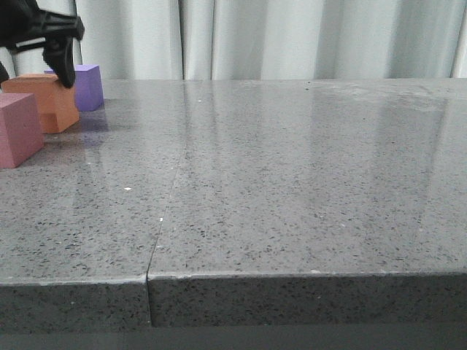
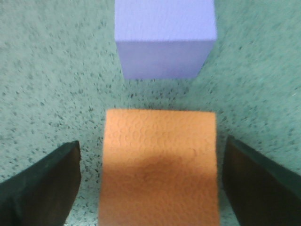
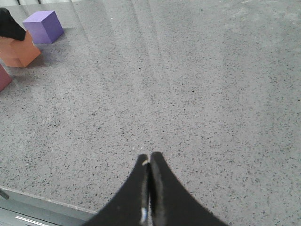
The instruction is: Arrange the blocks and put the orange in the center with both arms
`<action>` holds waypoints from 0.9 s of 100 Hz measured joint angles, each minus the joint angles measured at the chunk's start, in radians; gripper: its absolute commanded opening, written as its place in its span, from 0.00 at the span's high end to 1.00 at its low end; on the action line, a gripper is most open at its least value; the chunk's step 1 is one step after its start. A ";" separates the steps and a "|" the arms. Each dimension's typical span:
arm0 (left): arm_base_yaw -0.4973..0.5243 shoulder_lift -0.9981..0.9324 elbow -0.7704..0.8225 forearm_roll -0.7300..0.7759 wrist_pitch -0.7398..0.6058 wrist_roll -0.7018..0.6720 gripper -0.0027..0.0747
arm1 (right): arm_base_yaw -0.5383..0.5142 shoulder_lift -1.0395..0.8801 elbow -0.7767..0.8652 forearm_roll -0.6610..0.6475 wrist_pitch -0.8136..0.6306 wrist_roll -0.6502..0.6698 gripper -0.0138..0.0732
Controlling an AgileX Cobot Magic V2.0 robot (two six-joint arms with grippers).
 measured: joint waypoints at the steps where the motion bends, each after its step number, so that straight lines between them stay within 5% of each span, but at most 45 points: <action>1: 0.000 -0.003 0.000 0.000 0.000 0.000 0.21 | 0.000 0.000 0.000 0.000 0.000 0.000 0.92; 18: 0.000 -0.065 0.000 0.000 0.000 0.000 0.38 | 0.000 0.000 0.000 0.000 0.000 0.000 0.92; 58: 0.000 -0.197 0.009 0.000 0.000 0.000 0.99 | 0.000 0.000 0.000 0.000 0.000 0.000 0.92; 90: 0.000 -0.351 0.150 0.000 -0.042 0.000 0.99 | 0.000 0.000 0.000 0.000 0.000 0.000 0.92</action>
